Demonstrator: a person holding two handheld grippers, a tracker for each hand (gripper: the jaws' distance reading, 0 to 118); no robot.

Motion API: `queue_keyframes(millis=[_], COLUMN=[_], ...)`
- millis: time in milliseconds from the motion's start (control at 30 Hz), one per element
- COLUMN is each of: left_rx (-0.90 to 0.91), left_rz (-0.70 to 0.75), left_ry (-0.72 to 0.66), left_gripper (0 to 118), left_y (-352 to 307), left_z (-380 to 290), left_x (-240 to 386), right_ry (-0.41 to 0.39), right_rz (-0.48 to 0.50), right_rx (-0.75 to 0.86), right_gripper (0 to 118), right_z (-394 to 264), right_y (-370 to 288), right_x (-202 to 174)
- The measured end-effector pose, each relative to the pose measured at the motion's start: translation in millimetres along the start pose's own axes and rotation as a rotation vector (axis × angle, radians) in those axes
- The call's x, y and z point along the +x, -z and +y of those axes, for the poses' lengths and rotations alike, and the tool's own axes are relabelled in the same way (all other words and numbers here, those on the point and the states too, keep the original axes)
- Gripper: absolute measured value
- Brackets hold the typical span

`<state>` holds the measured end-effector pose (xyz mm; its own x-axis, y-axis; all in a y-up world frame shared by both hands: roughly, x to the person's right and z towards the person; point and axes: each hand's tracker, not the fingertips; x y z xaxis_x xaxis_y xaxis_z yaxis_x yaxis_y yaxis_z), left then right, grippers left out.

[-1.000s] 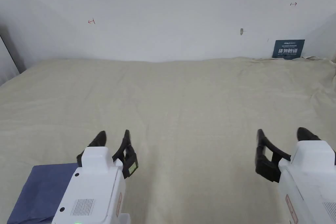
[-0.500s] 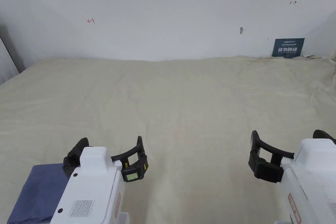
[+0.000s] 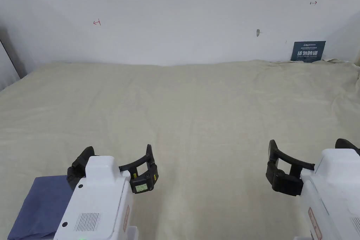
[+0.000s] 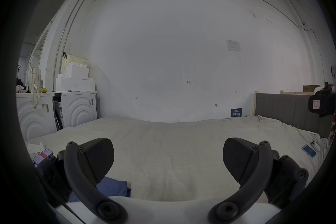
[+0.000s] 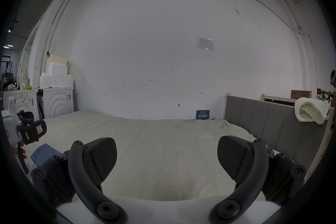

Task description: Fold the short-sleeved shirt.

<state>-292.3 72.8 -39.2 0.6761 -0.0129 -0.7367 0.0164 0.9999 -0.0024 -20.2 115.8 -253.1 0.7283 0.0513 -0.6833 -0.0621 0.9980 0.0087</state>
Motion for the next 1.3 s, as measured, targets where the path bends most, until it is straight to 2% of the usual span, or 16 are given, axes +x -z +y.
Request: queue_keyframes(millis=[1300], left_rx=[0.006], left_rz=[0.014], left_ry=[0.002], left_gripper=[118], left_y=[-3.3], left_z=[1.7], left_x=[-2.5], right_ry=[-0.01], right_rz=[-0.004], right_rx=[0.006], right_gripper=[111], right_z=[1.4], right_y=[-1.6], right_x=[0.0])
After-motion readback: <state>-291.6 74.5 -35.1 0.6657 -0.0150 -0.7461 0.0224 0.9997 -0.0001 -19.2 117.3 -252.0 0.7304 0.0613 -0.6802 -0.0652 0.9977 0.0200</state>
